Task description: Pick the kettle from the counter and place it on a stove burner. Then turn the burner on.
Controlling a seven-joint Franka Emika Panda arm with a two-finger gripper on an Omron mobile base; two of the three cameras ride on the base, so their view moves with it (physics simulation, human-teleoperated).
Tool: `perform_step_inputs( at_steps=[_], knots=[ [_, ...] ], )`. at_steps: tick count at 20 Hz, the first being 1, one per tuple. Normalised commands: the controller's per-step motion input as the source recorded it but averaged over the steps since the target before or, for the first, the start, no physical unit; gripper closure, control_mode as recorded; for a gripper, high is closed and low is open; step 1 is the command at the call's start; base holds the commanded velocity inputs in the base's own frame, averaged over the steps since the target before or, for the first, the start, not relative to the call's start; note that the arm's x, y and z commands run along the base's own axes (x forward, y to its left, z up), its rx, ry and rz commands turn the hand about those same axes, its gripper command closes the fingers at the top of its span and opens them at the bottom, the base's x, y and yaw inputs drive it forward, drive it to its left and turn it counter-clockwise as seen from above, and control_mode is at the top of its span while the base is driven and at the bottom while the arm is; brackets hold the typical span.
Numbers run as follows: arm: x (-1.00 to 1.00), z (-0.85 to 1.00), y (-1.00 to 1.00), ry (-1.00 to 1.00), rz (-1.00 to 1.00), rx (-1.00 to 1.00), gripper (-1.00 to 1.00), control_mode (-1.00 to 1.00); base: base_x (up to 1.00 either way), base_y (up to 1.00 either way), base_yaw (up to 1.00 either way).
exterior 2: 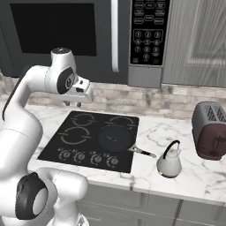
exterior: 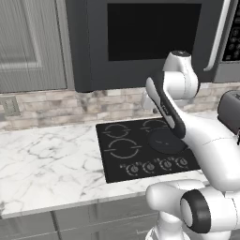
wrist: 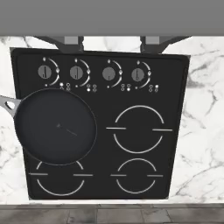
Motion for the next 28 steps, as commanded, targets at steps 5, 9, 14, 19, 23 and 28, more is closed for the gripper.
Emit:
perform_step_inputs(
  at_steps=[5,9,14,19,23,28],
  knots=[
    [-0.16,0.00,-0.16,0.00,0.00,0.00,-1.00,-1.00,0.00,0.00,0.00],
    [-0.61,-0.04,-0.63,-0.01,0.00,0.00,-1.00,-1.00,0.00,0.00,0.00],
    [-0.67,-0.10,-0.89,0.00,-0.03,0.00,-1.00,-1.00,0.00,0.00,0.00],
    [-0.60,-0.10,-0.97,0.00,-0.08,0.01,-1.00,-1.00,0.00,0.00,0.00],
    [-0.39,-0.05,-0.88,0.00,-0.10,0.00,-1.00,-1.00,0.00,0.00,0.00],
    [-0.14,-0.02,-0.77,0.00,-0.15,0.00,-1.00,-1.00,0.00,0.00,0.00]
  ],
)
